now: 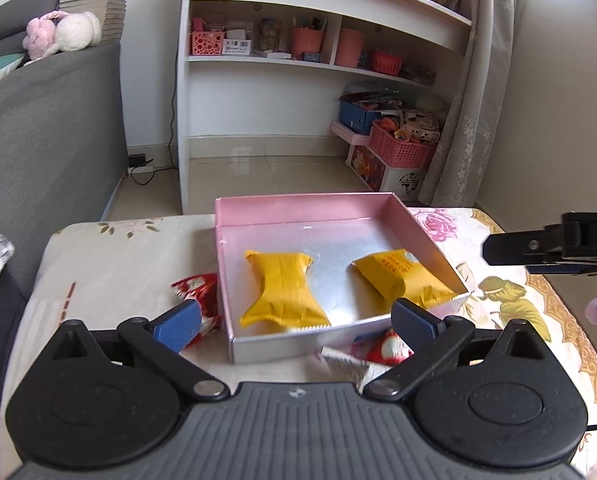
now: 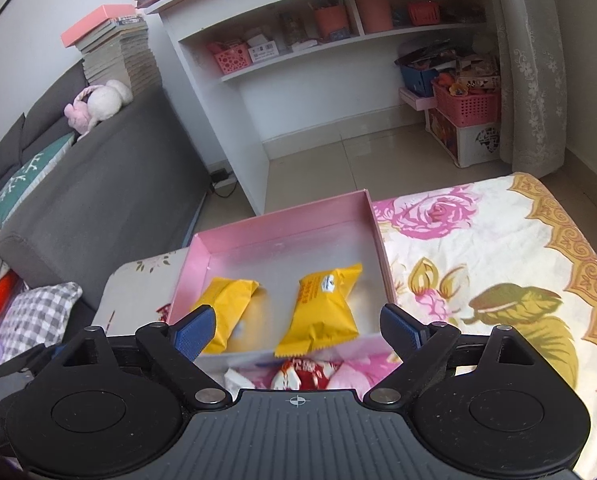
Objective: Organize snacks
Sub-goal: 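Withdraw both tools from the box back toward the snack pile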
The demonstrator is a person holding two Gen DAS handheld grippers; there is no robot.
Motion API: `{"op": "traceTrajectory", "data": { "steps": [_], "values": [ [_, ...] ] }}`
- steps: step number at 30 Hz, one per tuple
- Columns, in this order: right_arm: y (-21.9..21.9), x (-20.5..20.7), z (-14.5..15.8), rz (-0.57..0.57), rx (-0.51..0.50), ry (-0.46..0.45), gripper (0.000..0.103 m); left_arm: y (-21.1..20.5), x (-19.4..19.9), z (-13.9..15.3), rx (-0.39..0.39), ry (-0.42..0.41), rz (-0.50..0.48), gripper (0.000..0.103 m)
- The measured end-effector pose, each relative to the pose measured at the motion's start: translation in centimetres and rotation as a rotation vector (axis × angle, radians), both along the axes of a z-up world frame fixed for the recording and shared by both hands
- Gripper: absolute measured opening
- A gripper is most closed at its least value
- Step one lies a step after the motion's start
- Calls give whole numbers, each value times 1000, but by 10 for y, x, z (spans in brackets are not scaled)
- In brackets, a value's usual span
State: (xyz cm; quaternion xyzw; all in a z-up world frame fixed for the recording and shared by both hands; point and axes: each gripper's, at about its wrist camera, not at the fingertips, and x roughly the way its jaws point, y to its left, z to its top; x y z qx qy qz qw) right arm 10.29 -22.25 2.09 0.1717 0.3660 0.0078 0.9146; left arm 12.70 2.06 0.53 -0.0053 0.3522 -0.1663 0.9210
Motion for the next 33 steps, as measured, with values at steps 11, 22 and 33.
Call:
{"op": "traceTrajectory", "data": {
  "steps": [11,22,33],
  "values": [
    [9,-44,-4,53,-32,62,94,21,-35,-4,20,64,54,103],
    [24,-84,-36,129,-59,38,94,48,-65,-26,94,79,28,103],
    [79,-117,-72,329,-81,19,94,76,-75,-50,115,34,-1,103]
  ]
}}
